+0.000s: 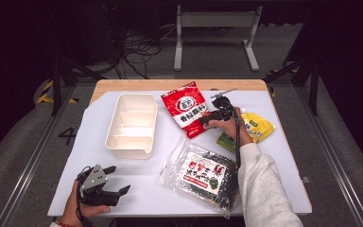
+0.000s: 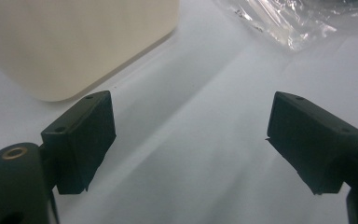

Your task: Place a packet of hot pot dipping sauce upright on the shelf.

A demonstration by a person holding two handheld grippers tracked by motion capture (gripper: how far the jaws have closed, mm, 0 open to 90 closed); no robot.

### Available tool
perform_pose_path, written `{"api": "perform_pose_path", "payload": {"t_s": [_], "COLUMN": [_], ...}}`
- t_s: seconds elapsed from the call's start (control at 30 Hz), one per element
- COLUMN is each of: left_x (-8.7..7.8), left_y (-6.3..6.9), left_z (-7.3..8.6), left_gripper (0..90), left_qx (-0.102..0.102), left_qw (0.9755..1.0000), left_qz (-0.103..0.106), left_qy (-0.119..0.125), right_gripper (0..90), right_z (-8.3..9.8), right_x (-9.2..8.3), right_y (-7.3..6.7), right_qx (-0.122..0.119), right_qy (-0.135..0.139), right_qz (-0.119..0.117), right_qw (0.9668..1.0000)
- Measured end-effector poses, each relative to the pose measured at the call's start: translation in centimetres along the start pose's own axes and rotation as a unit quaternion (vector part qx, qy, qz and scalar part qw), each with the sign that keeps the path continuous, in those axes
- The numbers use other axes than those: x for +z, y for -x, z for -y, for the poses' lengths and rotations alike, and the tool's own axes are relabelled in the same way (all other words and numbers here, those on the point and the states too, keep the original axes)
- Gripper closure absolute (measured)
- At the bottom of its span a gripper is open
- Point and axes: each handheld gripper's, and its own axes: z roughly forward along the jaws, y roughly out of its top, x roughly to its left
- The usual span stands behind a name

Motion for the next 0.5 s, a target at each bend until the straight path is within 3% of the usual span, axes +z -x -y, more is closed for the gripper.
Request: {"api": "perform_pose_path", "payload": {"t_s": [0.1, 0.13, 0.17, 0.27, 0.37, 0.5], "left_x": [0.2, 0.2, 0.3, 0.3, 0.3, 0.5], "left_y": [0.2, 0.2, 0.2, 0.1, 0.1, 0.1], "left_z": [0.0, 0.0, 0.0, 0.0, -0.1, -0.2], "left_gripper": [15.9, 15.9, 15.9, 15.9, 15.9, 16.1], "left_qx": [0.008, 0.008, 0.007, 0.002, -0.005, -0.004], "left_qw": [0.9999, 0.9999, 0.9999, 1.0, 1.0, 1.0], "left_qz": [0.005, 0.005, 0.005, 0.006, 0.005, 0.006], "left_qy": [-0.007, -0.007, -0.007, -0.007, -0.004, -0.005], "right_gripper": [36.6, 36.6, 44.8, 51.6, 72.8, 74.5], "right_z": [0.1, 0.1, 0.1, 0.0, 0.3, 1.0], "right_x": [-0.2, -0.2, -0.5, -0.8, -1.5, -1.9], "right_y": [0.1, 0.1, 0.0, -0.4, -0.2, -0.3], "right_qx": [-0.005, -0.005, -0.017, -0.028, -0.037, -0.037], "right_qy": [-0.011, -0.011, -0.017, -0.022, -0.014, -0.002], "right_qz": [-0.019, -0.019, -0.023, -0.016, -0.015, -0.016], "right_qw": [0.9997, 0.9997, 0.9995, 0.9992, 0.9991, 0.9992]}}
